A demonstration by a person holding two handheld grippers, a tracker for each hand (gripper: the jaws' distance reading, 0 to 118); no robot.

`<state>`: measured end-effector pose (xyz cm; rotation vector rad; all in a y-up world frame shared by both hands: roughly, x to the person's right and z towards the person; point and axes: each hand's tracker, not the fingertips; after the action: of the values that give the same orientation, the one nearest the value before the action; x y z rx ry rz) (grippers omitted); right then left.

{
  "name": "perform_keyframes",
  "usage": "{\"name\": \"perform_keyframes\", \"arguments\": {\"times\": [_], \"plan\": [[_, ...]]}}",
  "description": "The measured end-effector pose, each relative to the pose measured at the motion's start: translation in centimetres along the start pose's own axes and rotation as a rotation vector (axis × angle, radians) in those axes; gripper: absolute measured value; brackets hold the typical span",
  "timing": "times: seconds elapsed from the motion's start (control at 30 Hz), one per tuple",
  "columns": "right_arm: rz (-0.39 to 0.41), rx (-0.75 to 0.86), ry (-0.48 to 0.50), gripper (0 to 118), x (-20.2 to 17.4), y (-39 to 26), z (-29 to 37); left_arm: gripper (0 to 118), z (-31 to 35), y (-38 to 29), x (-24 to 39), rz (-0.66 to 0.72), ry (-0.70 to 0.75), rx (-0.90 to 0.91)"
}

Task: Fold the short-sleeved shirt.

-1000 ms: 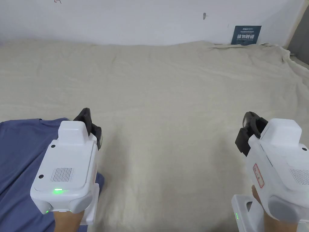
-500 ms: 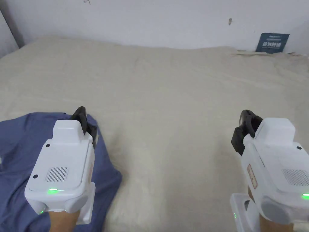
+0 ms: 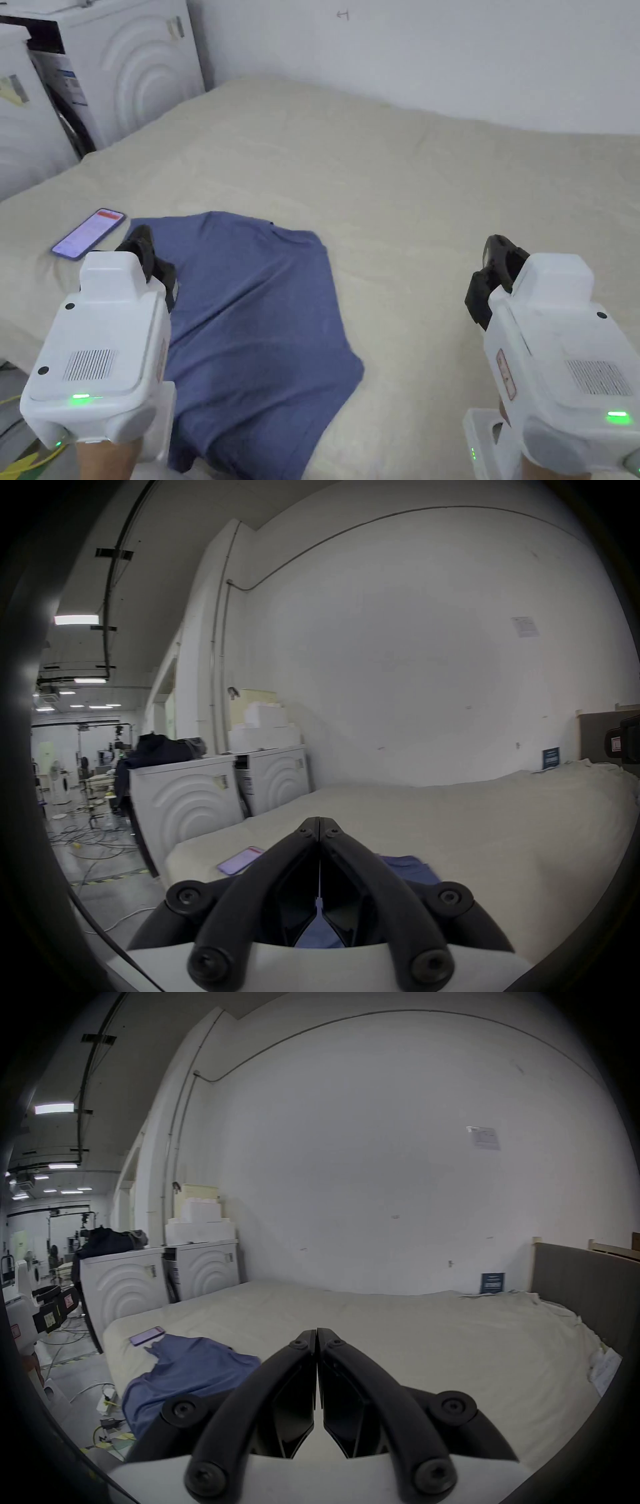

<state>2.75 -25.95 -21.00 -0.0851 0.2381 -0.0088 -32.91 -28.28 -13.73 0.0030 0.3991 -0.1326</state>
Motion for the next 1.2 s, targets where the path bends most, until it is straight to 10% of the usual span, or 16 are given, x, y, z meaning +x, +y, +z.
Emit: {"name": "perform_keyframes", "arguments": {"times": [0.63, 1.2], "plan": [[0.005, -0.025, 0.144, 0, -5.9, -0.9, -1.6, 1, 2.6, -1.6, -6.9, -0.022, 0.133, -0.045], [0.013, -0.063, 0.059, 1, -2.9, -1.4, -3.7, 6, -10.8, -2.8, -1.3, -0.021, -0.185, -0.422]]}}
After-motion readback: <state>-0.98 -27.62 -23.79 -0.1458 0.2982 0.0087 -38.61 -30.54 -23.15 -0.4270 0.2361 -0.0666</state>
